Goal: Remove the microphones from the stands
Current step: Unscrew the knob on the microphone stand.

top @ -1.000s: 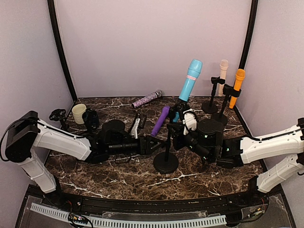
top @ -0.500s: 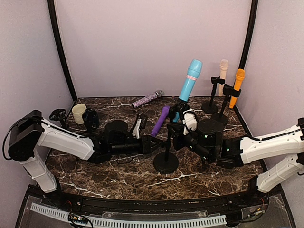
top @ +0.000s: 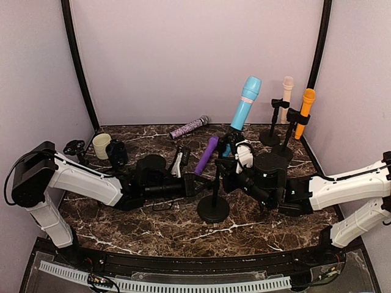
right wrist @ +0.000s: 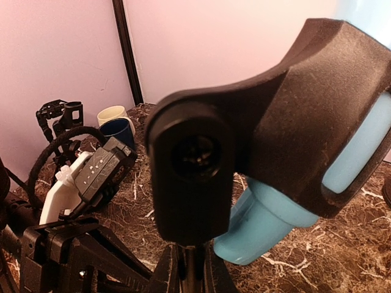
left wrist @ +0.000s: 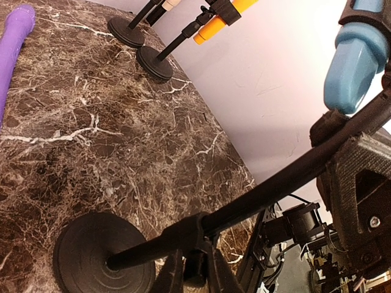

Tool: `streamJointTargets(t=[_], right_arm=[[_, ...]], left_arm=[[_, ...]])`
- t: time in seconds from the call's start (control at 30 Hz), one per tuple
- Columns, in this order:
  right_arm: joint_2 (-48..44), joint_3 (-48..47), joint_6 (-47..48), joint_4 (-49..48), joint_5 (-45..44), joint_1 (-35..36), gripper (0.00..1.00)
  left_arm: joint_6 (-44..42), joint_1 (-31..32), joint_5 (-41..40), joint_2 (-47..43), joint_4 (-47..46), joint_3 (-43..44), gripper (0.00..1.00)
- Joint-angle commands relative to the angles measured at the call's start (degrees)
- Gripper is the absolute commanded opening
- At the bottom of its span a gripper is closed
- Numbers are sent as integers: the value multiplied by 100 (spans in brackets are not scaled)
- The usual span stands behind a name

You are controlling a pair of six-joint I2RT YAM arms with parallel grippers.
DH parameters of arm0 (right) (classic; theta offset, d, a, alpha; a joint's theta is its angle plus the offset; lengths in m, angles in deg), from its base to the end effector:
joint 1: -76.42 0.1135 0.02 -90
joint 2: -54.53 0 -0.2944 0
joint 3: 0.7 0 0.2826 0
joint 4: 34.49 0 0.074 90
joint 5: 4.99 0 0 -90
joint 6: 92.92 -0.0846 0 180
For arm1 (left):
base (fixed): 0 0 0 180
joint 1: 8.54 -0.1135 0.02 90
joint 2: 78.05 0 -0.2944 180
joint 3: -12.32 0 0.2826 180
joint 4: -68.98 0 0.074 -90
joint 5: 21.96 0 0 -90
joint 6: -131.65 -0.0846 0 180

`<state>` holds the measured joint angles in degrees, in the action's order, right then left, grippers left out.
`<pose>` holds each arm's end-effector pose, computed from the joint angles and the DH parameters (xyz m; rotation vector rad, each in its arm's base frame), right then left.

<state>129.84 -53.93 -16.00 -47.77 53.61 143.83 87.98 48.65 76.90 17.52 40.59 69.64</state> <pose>0.1758 0.3078 0.2697 -0.4086 1.6864 0.5722 0.2198 -0.3649 0.2046 0.3151 1.9545 -1.3999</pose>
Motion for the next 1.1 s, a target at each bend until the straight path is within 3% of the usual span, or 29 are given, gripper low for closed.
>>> streamJointTargets(t=[0.0,1.07], right_arm=[[-65,-95,18,-394,-134,96,0],[57,-209,60,-425,-200,252,0]], left_arm=[[183,3,-268,104,289,-133,13],[273,-14,-778,245,698,-546,12]])
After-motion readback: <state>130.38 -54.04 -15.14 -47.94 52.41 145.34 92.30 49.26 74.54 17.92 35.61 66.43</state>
